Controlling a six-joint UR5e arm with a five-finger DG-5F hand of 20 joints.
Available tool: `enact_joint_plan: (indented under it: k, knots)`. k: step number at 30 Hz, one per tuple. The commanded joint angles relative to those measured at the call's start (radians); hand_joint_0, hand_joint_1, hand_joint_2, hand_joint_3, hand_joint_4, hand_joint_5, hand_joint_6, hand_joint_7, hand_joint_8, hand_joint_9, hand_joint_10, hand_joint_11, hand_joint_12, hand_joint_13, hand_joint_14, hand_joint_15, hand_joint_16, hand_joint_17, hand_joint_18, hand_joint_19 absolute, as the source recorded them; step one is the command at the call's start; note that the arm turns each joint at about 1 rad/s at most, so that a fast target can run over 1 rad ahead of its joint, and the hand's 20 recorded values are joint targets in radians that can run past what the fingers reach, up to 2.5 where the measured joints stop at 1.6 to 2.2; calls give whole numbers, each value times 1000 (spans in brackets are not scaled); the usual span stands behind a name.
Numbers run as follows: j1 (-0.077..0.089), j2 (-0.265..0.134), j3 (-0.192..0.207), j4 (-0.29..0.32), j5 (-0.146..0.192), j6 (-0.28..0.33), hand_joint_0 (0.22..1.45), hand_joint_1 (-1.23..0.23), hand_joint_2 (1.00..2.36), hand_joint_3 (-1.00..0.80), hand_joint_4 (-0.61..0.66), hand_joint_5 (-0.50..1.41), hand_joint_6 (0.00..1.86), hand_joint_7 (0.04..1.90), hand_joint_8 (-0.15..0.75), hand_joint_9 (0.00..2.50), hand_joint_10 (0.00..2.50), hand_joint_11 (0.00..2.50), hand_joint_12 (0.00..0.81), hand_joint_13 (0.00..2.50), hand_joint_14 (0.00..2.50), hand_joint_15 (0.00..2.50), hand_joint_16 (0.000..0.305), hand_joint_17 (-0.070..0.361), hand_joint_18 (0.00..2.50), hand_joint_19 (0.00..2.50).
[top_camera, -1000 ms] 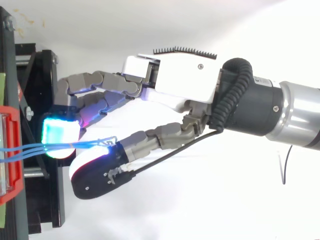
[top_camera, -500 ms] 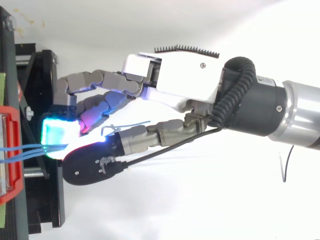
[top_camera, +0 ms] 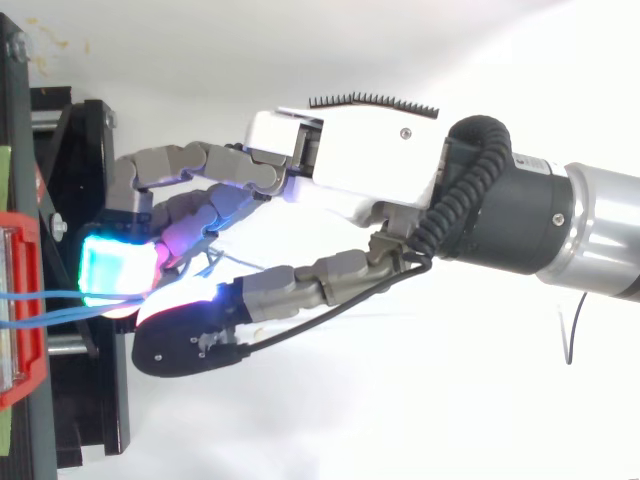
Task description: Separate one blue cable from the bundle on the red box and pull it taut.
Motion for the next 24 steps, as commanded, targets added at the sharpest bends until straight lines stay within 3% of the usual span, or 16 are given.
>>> enact_joint_plan:
  k: [1,10,15,24]
  knots:
    - [0,0,0,0,0,0,801,-850,1015,203,178,-103,502,1288,283,650,10,353,345,391,6,198,48,107,439,501]
    - [0,0,0,0,0,0,770,-891,1013,186,165,-118,502,1287,275,576,9,331,350,327,6,173,49,109,411,448]
    - [0,0,0,0,-1,0,628,-831,1012,-323,208,-107,502,1299,299,634,12,347,353,370,7,168,48,109,481,449]
    - [2,0,0,0,-1,0,581,-682,1000,-500,237,-79,502,1353,327,753,10,366,361,444,6,187,49,110,540,460]
